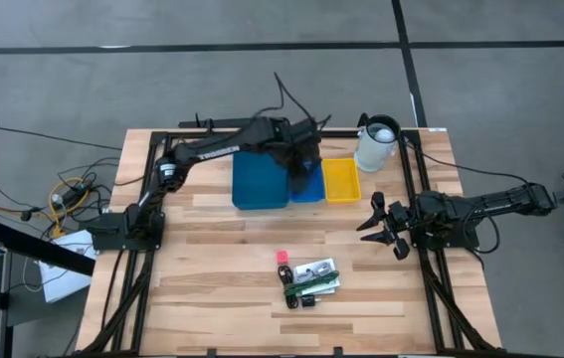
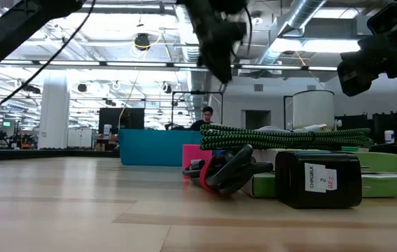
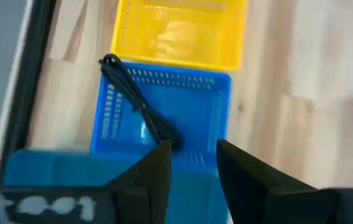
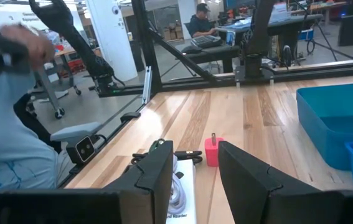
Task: Pick and place items into bin
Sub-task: Put the green charger cable into the blue basket
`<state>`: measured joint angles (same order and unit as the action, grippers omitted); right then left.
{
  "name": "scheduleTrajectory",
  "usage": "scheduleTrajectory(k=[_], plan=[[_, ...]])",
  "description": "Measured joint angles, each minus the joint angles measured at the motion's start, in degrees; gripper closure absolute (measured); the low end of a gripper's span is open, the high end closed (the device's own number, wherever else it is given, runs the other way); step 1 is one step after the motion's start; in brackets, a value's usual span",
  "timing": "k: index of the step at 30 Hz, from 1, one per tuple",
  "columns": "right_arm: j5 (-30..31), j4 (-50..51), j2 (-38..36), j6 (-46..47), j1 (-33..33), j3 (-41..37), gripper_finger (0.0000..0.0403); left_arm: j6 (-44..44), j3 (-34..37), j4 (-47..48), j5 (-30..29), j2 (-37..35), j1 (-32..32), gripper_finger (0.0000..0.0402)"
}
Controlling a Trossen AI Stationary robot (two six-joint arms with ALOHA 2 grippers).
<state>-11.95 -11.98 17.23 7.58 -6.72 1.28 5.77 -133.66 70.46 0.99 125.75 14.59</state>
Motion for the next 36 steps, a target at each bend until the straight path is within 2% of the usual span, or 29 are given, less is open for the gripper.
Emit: scheduleTrajectory(k=[2,4,10,14,21,25,31,36], plan=[[0.0,0.0,0.0,0.0,0.0,0.0,0.0281,1.5,-1.1,2.5,-0.2,-2.6,-0.6,0.0285],[0.0,0.0,0.0,0.0,0.0,0.0,0.0281,1.8,2.0,2.6,-0.4,-7.4,-1.1,0.0285],[0.0,0.1,0.0,0.0,0.0,0.0,0.0281,0.0,12.3,-8.4,-4.1,-23.0,-3.9,0.0285],[0.0,0.1,0.0,0.0,0.0,0.0,0.0281,-0.8,25.8,-18.9,-8.0,-34.0,-7.6,0.0285],[0.0,0.2,0.0,0.0,0.0,0.0,0.0281,-7.0,57.1,-42.2,-16.6,-53.6,-12.6,0.0285],[0.0,-0.7,0.0,0.0,0.1,0.0,0.0281,-9.4,72.6,-55.4,-16.9,-62.7,-13.1,0.0285],[0.0,-2.3,0.0,0.0,0.1,0.0,0.0281,-8.0,89.0,-69.4,-16.5,-71.0,-13.1,0.0285],[-0.1,-2.9,0.0,0.1,0.0,0.0,0.0281,-6.1,98.5,-78.4,-16.4,-72.8,-13.1,0.0285]])
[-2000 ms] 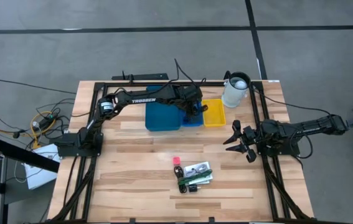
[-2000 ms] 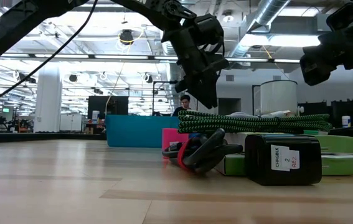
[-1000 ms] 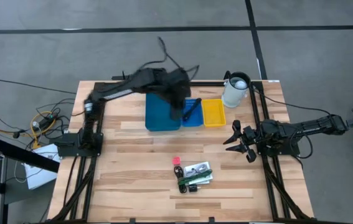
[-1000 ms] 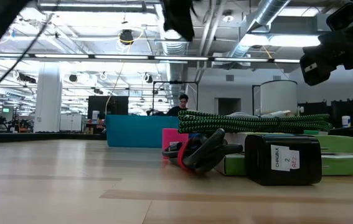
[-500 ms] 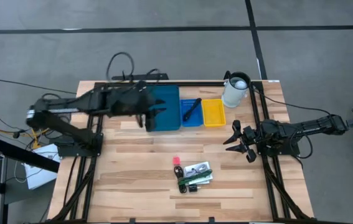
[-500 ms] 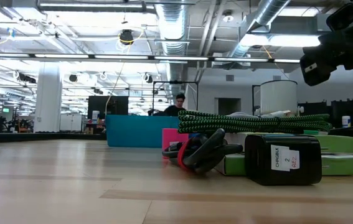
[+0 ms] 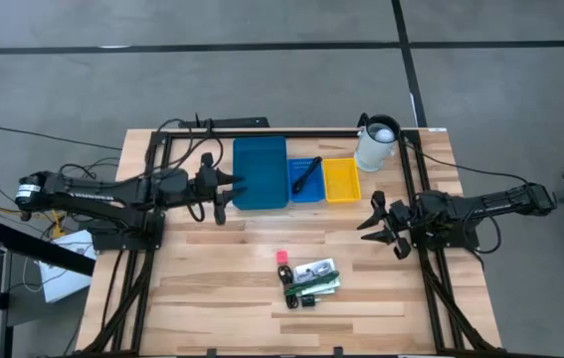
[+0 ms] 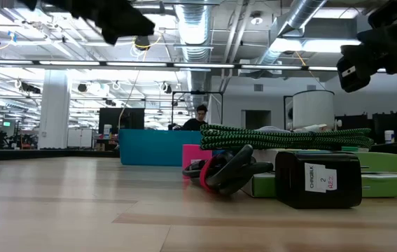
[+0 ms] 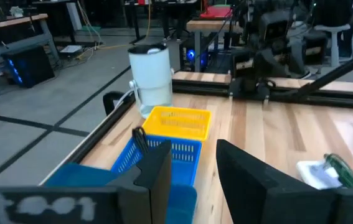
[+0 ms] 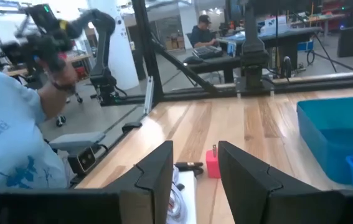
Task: Pick and place items into bin
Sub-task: Put the green charger cable into the blue basket
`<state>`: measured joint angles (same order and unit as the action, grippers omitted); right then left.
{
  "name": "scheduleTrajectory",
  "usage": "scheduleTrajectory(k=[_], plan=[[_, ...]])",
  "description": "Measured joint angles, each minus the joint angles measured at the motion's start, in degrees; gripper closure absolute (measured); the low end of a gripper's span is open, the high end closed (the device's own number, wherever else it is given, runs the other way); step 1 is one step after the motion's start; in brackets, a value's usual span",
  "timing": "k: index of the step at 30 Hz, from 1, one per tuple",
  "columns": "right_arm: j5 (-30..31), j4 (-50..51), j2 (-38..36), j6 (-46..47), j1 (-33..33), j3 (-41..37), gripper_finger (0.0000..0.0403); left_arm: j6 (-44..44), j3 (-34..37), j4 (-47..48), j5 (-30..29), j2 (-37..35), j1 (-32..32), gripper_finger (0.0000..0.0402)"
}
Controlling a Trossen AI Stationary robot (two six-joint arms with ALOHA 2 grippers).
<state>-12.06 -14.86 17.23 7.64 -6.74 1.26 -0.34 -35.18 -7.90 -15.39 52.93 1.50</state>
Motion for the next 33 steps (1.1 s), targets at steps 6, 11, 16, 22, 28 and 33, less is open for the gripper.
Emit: scheduleTrajectory(k=[6,11,16,22,28,33], plan=[[0.1,-5.9,0.0,9.9,0.0,0.0,0.0281,0.0,6.0,-7.3,0.0,0.0,0.1,0.0285],[2.3,-8.3,0.0,10.3,0.0,0.0,0.0281,0.0,6.5,-7.3,0.1,0.2,0.1,0.0285],[6.5,-8.2,0.0,10.4,0.1,0.0,0.0281,0.0,6.5,-7.2,2.1,0.7,0.0,0.0285],[12.4,-4.1,0.0,14.7,-0.3,0.0,0.0285,1.4,6.5,-7.1,4.1,0.7,0.0,0.0285],[14.8,7.5,3.6,14.9,-3.6,1.5,0.0293,2.9,6.5,-7.1,4.1,0.7,0.0,0.0285],[13.5,8.3,7.4,11.2,-8.7,4.4,0.0295,2.9,6.5,-7.1,4.1,0.7,0.0,0.0285]])
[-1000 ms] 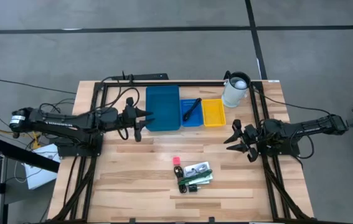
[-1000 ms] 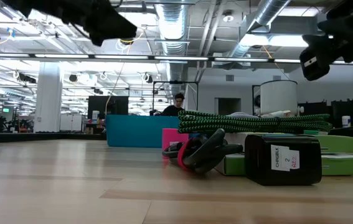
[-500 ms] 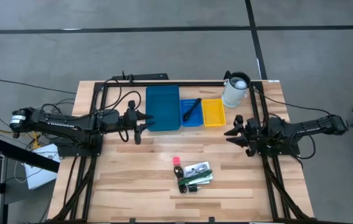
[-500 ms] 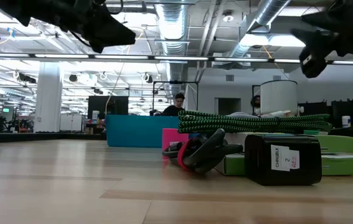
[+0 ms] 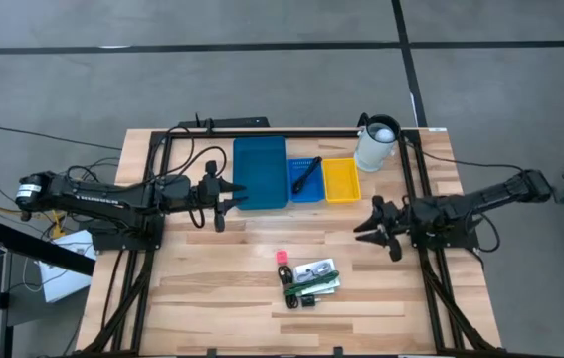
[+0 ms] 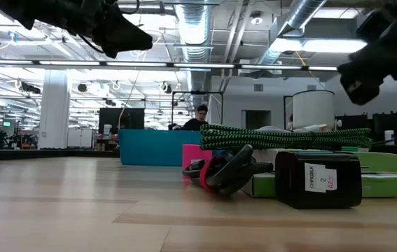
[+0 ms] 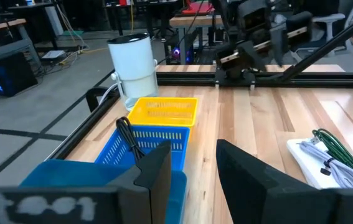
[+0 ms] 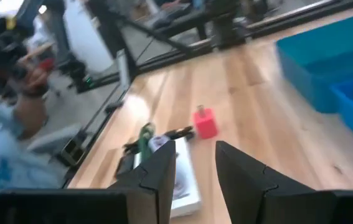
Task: Pick and place items into bin
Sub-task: Put the green charger cable into the blue basket
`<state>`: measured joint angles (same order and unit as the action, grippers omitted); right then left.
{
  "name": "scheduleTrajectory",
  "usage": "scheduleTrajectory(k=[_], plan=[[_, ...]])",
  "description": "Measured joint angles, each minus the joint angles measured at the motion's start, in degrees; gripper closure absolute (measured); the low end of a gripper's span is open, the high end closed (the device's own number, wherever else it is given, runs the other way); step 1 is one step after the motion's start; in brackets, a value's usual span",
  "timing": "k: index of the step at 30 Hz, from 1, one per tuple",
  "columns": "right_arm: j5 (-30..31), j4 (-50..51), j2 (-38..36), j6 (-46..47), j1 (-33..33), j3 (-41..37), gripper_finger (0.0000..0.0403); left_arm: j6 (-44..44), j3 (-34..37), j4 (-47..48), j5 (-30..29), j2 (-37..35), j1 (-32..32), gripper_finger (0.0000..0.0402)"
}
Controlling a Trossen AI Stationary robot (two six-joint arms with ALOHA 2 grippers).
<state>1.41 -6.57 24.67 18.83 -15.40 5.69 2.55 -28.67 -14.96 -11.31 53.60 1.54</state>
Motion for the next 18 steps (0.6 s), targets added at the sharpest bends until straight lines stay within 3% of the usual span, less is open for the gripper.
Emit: scheduleTrajectory(k=[8,18], plan=[[1.9,1.5,7.5,-2.8,-8.2,2.8,0.0301,0.6,0.0,0.0,0.0,0.0,0.0,0.0285],[6.2,1.4,21.3,1.2,-12.5,8.4,0.0315,1.0,0.0,0.0,0.0,0.0,0.0,0.0285]])
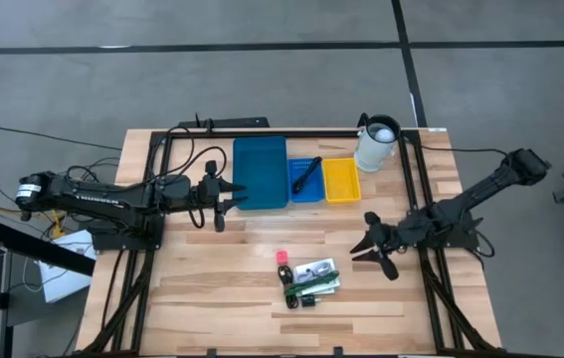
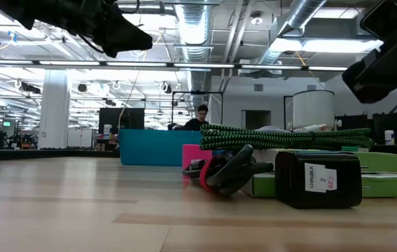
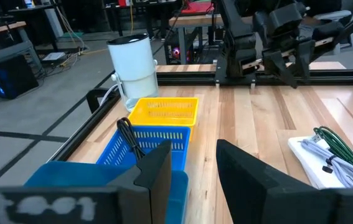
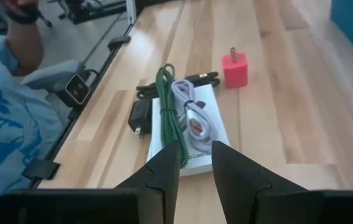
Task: Pick and place items into bin
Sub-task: Put the green charger cable into the blue basket
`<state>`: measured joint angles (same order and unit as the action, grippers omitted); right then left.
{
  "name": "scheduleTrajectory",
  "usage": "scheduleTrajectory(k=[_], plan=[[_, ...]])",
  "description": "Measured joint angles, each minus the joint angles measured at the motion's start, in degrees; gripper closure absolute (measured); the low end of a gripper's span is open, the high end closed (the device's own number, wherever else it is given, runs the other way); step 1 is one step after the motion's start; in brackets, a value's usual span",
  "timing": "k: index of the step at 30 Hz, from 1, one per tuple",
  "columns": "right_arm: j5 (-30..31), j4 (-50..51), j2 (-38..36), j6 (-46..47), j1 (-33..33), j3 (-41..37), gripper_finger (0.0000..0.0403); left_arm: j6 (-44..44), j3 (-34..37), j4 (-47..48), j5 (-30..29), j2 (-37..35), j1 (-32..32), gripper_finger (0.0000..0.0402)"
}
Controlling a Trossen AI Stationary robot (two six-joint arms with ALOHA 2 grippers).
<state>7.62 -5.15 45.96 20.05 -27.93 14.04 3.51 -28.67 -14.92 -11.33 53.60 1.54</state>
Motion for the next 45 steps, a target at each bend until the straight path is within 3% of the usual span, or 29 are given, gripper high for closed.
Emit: scheduleTrajectory(k=[21,34,45], plan=[[0.0,0.3,26.0,4.0,-0.5,13.2,0.0311,0.0,0.0,0.1,0.0,0.0,0.0,0.0285],[0.4,10.3,31.6,4.1,-2.8,20.1,0.0207,0.0,0.0,0.1,0.0,0.0,0.0,0.0285],[0.4,13.4,31.8,3.7,-2.8,20.1,0.0207,-0.1,0.0,0.1,0.6,0.0,0.0,0.0285]])
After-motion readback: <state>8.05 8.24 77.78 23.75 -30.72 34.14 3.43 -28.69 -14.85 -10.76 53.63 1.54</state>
